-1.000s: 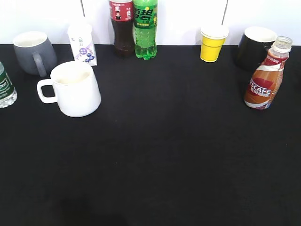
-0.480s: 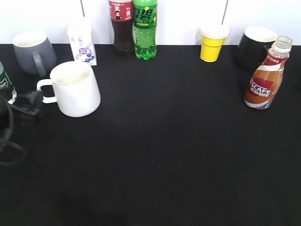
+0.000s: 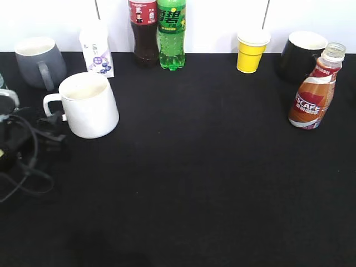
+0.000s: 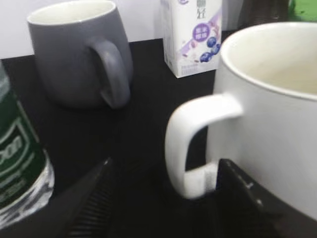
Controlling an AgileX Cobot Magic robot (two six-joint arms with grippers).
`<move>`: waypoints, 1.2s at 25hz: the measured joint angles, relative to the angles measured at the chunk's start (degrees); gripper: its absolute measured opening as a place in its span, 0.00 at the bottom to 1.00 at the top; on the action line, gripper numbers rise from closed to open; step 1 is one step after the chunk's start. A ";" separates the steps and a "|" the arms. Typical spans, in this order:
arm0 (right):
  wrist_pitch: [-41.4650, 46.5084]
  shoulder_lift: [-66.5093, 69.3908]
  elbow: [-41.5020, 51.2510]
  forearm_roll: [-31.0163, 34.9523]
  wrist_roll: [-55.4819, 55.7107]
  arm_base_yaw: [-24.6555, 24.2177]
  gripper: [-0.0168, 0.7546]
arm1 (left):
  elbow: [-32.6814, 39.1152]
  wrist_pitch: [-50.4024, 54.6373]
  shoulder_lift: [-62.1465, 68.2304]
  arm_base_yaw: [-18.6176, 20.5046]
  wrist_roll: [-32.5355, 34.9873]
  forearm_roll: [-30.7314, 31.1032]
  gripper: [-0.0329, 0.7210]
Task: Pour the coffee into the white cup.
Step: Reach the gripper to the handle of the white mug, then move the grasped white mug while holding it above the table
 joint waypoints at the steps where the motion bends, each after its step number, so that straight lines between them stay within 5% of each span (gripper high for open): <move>1: 0.00 0.00 0.00 0.00 0.00 0.00 0.77 | -0.93 -0.06 0.56 0.00 0.00 -0.16 0.69; 11: 0.00 0.00 0.00 0.00 0.00 0.00 0.77 | -9.38 0.11 6.52 2.38 0.00 0.28 0.66; 15: 0.00 0.00 0.00 0.00 0.00 0.00 0.77 | -12.43 0.05 8.42 2.89 0.00 5.33 0.19; 18: 0.00 0.00 0.00 0.00 0.00 0.00 0.77 | -12.48 -0.02 8.32 2.95 -1.07 7.13 0.14; 30: 0.00 0.00 0.00 0.00 0.00 0.00 0.77 | -12.42 0.93 -5.57 2.19 -14.49 39.50 0.13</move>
